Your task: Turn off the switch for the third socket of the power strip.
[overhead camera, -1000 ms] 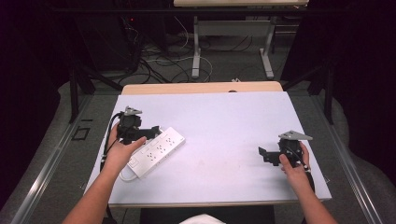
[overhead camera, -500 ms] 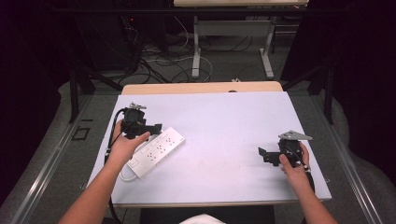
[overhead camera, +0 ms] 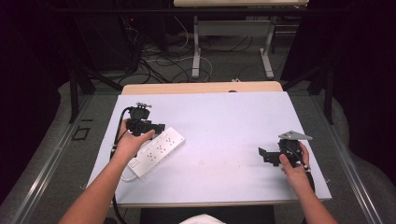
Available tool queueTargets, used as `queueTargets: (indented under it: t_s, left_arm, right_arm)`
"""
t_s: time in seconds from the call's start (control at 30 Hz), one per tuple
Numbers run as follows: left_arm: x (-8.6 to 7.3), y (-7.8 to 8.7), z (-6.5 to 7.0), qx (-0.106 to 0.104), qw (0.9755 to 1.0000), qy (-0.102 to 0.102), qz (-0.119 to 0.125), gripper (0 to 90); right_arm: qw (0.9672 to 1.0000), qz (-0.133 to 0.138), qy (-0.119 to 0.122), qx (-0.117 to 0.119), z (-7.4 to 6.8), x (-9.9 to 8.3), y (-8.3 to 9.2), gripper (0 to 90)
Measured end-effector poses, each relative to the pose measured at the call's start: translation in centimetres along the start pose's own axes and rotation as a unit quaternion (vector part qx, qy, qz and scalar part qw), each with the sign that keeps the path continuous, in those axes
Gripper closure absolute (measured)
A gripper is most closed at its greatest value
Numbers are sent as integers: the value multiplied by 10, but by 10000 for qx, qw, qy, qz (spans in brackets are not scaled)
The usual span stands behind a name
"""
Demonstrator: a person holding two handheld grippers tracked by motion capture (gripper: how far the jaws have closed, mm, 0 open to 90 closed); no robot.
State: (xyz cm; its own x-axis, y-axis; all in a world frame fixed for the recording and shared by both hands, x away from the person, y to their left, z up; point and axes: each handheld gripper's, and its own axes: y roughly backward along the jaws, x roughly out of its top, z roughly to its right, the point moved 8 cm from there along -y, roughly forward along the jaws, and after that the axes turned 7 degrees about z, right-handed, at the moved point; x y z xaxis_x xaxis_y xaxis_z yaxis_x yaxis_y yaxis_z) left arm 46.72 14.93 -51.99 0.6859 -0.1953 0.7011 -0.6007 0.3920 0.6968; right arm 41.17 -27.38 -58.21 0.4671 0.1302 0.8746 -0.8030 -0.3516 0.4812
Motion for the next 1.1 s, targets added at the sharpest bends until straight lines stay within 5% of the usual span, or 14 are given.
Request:
queueTargets:
  t_s: [0.47,1.1]
  left_arm:
    - [-8,-14,3,-2,9976,419,-549,465]
    - [-10,-41,1,200,9952,522,-803,657]
  right_arm:
    - [10000,-29,-32,21,0,-1,0,0]
    - [10000,-66,-19,50,0,-2,-2,0]
